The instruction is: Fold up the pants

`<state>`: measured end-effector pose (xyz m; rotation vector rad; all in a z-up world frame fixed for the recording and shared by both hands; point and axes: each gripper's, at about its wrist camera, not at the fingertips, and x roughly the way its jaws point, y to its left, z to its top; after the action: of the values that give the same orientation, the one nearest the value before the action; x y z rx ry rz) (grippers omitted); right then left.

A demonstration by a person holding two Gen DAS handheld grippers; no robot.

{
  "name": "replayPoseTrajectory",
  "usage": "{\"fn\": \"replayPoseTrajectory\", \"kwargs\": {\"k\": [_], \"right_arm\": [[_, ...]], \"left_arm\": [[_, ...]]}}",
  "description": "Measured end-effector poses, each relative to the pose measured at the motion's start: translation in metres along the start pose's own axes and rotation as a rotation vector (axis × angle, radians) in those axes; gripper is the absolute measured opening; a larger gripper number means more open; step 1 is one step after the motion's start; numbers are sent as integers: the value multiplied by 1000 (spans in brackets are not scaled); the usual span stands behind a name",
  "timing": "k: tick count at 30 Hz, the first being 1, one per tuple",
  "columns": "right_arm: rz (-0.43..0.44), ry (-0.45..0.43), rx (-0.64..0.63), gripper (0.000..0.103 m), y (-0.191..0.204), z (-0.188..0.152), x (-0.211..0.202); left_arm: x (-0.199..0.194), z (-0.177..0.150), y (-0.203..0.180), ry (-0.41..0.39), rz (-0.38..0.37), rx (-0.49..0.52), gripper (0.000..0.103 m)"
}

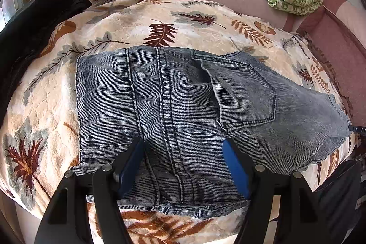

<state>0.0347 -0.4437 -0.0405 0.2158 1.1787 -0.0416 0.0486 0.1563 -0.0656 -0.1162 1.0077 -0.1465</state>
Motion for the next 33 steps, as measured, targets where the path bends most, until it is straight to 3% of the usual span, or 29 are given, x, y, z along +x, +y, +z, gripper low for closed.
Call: {"fn": "replayPoseTrajectory", "kwargs": {"k": [3,6,8,11,12,14,17,20,26,30,33], "right_arm": [[8,39,16,12,-8,1,16],[16,60,34,23,-8,-3,26],[6,49,53,39,-10,-4,18],[-22,-46,60,42,-2,-4,-13],[14,-76,65,43,5,-4,-24],[198,-100,85,52,27,-5,-39],[559,13,125,61,79,-17,-27],[716,126,130,61,139,-38,4],[825,248,214,60,216,-56,61],[847,307,287,60,246,-61,87],[841,294,329,57,255,-62,94]], "left_arm": [[1,2,5,4,-17,-18,72],[2,4,12,10,18,-33,72],[4,6,22,28,-8,-76,72],[-1,8,24,33,-7,-77,72],[-4,8,22,29,8,-76,72],[-10,6,21,16,36,-89,72],[-26,0,27,-39,19,-169,72],[-43,-5,37,-116,-5,-252,72],[-52,-17,60,-168,-38,-365,72],[-54,-22,59,-188,-48,-362,72],[-57,-23,57,-207,-45,-337,72]]}}
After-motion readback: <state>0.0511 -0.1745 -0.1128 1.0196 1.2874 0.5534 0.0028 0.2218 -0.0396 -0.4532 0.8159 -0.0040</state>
